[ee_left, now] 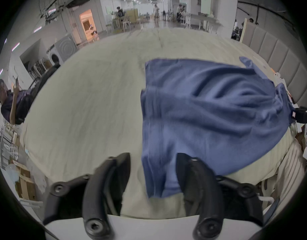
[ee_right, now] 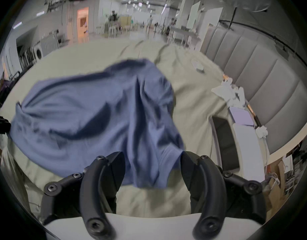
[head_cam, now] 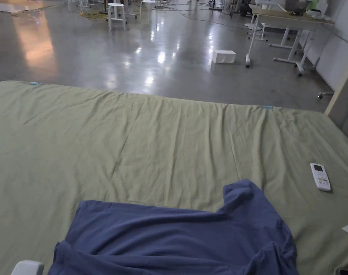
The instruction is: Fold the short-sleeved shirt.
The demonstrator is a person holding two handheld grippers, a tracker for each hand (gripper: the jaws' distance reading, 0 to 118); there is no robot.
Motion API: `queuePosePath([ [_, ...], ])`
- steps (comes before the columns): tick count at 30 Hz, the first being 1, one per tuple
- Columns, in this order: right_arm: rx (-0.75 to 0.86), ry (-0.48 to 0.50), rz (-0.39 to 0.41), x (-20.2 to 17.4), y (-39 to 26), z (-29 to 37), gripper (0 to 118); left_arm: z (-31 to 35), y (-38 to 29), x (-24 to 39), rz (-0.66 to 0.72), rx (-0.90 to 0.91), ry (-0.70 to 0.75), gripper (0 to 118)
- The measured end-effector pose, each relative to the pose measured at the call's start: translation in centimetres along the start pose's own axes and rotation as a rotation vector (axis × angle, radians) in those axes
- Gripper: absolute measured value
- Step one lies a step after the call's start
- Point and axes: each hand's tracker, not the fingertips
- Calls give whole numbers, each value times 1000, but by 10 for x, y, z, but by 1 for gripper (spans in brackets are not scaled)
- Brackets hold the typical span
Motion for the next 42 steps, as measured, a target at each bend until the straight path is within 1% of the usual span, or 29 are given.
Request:
queuePosePath([
  [1,47,-6,1,-2,7,9,76,4,7,2,9,43,-11,61],
  [4,207,-7,-5,-11,32,27,76,18,30,12,43,165,-41,61],
  [9,451,9,-32,-31,72,49,76,43,69,35,62,394,-20,61],
  [10,486,8,-37,-35,78,53,74,49,74,38,70,438,-15,61],
  [11,537,7,-44,-40,84,57,69,52,80,39,79,492,-11,61],
  [12,571,9,-48,-44,89,61,57,58,85,42,79,544,-4,60],
  [14,645,11,-61,-51,96,66,37,69,91,48,75,623,18,58],
  [15,676,12,-62,-54,99,69,25,72,93,50,75,655,24,51],
  [16,694,9,-59,-56,102,71,21,76,95,51,84,673,34,41],
  [17,700,9,-70,-59,103,71,16,80,97,53,92,690,38,26],
  [18,720,6,-73,-61,104,72,9,83,97,53,104,708,49,14],
  [19,735,-6,-64,-63,105,73,5,84,97,54,113,716,53,14],
  [21,765,-23,-51,-66,108,74,5,86,97,51,124,728,20,5],
  [22,748,-6,-61,-66,109,72,1,87,97,51,131,727,26,4],
  [23,748,-12,-54,-68,112,71,0,86,98,50,132,716,27,0],
  [26,739,-10,-57,-68,115,64,0,81,97,43,129,695,46,0],
  [28,734,-11,-56,-69,117,59,0,73,100,35,150,660,55,0],
  [31,718,-3,-55,-68,119,52,0,51,108,13,188,539,23,0],
  [33,702,1,-49,-68,121,46,0,27,117,-3,212,453,37,0],
  [35,684,6,-47,-67,121,40,0,4,128,-16,232,356,-24,0],
  [37,665,-2,-37,-68,121,34,0,-21,138,-29,257,281,-48,0],
  [40,627,0,-29,-66,121,20,0,-64,160,-39,226,160,-54,0],
  [41,618,-2,-30,-65,120,18,0,-72,164,-40,212,142,-57,1],
  [42,606,-7,-26,-64,119,13,0,-85,170,-42,201,112,-60,8],
])
